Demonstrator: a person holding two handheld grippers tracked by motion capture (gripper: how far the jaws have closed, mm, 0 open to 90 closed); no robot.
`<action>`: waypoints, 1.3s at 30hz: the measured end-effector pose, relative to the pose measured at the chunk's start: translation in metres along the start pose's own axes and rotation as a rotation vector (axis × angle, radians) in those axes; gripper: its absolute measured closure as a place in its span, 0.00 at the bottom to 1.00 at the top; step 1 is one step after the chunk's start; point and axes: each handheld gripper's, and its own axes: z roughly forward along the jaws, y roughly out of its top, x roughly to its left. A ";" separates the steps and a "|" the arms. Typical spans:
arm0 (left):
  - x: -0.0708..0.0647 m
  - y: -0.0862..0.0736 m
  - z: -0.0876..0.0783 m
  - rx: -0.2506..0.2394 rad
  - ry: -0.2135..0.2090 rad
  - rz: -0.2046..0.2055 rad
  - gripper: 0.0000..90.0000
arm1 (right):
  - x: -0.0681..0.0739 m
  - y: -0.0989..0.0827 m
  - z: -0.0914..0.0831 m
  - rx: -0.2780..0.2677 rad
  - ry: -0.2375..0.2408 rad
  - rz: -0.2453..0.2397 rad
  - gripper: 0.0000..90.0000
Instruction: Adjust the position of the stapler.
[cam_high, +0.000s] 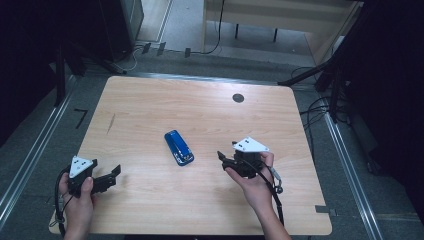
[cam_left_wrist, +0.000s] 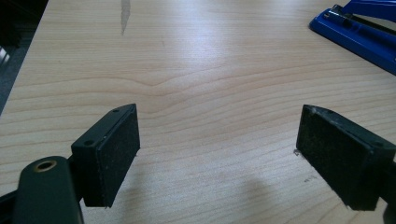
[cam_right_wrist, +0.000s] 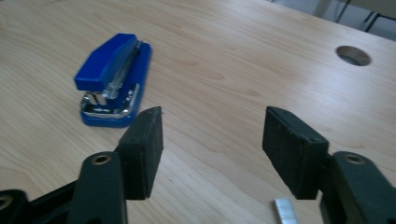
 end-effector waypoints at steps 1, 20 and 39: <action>0.000 0.000 0.000 0.000 0.000 0.000 0.16 | 0.001 0.001 0.001 -0.004 0.021 0.002 0.51; 0.001 0.000 0.000 0.004 -0.002 0.000 0.16 | 0.028 0.011 0.029 -0.046 0.082 0.091 0.49; 0.000 0.000 0.000 0.005 -0.005 0.002 0.16 | 0.059 0.027 0.071 0.041 0.160 0.028 0.57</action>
